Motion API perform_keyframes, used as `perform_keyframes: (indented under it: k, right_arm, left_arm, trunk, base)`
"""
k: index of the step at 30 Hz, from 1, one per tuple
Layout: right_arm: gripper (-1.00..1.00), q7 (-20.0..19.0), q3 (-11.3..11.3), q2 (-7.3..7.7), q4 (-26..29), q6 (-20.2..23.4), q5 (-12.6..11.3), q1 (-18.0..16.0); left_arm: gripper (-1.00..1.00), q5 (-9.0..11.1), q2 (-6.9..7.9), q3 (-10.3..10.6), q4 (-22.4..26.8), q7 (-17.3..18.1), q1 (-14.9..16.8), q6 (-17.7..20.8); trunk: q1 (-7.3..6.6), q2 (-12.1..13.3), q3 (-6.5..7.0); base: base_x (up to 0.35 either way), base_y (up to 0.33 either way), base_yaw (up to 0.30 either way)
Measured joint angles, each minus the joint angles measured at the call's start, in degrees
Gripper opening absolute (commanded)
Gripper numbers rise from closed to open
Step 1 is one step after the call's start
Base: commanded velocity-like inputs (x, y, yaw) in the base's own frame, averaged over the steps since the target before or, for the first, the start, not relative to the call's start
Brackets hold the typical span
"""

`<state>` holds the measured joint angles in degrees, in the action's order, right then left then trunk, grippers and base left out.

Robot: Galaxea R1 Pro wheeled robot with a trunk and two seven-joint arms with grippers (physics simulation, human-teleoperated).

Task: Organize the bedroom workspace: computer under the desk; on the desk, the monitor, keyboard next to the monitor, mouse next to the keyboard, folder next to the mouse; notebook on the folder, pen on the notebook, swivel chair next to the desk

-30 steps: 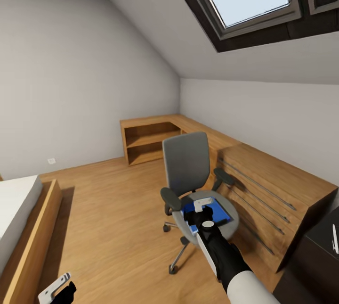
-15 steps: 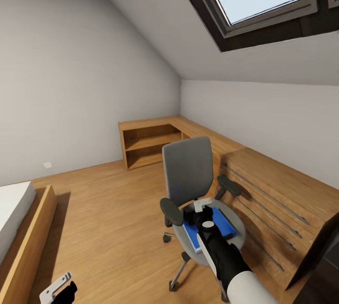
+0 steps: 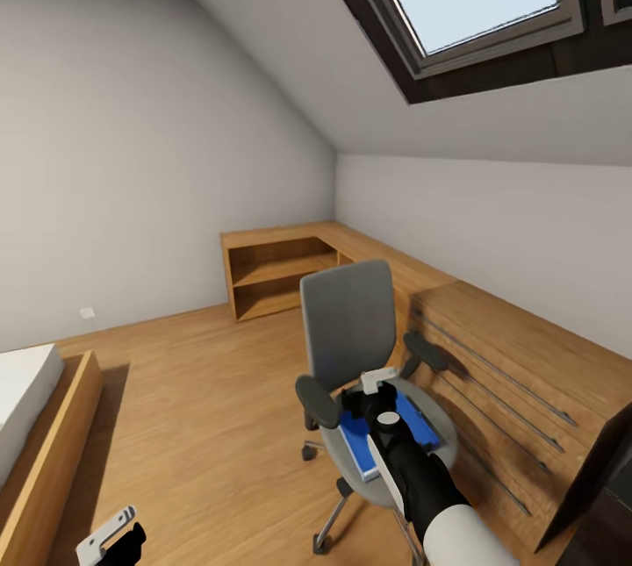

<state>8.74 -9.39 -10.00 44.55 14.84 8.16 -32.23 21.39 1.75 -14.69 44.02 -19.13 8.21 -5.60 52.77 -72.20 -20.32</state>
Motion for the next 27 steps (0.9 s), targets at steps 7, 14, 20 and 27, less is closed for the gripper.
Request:
perform_keyframes:
  k: [7, 14, 20, 27]
  right_arm:
    - [1.00, -0.40, -0.04, 0.56, -2.67, -2.92, 0.18, 0.00]
    - [1.00, -0.43, 0.05, 0.90, -8.47, -5.88, 0.18, -0.13]
    - [1.00, -0.28, 0.24, 1.27, -10.32, -6.73, 0.08, -1.03]
    - [1.00, -0.26, 0.60, 2.59, -19.70, -6.96, -0.86, -8.20]
  left_arm:
    - [1.00, -0.02, 0.03, 1.06, -0.01, 0.00, 0.02, 0.00]
    - [1.00, -0.02, 0.08, 1.19, 0.25, 0.05, 0.02, 0.01]
    - [1.00, -0.02, 0.06, 1.21, 0.44, 0.15, 0.00, 0.01]
    - [1.00, -0.02, 0.03, 1.21, 1.38, 0.25, 0.02, 0.00]
  trunk:
    - [0.01, 0.00, 0.04]
    - [0.02, 0.00, 0.05]
    - [0.02, 0.00, 0.05]
    - [0.02, 0.00, 0.05]
  base:
    - [0.192, -0.172, 0.000]
    - [0.035, -0.038, 0.000]
    - [0.005, -0.005, 0.000]
    - [0.000, 0.000, 0.000]
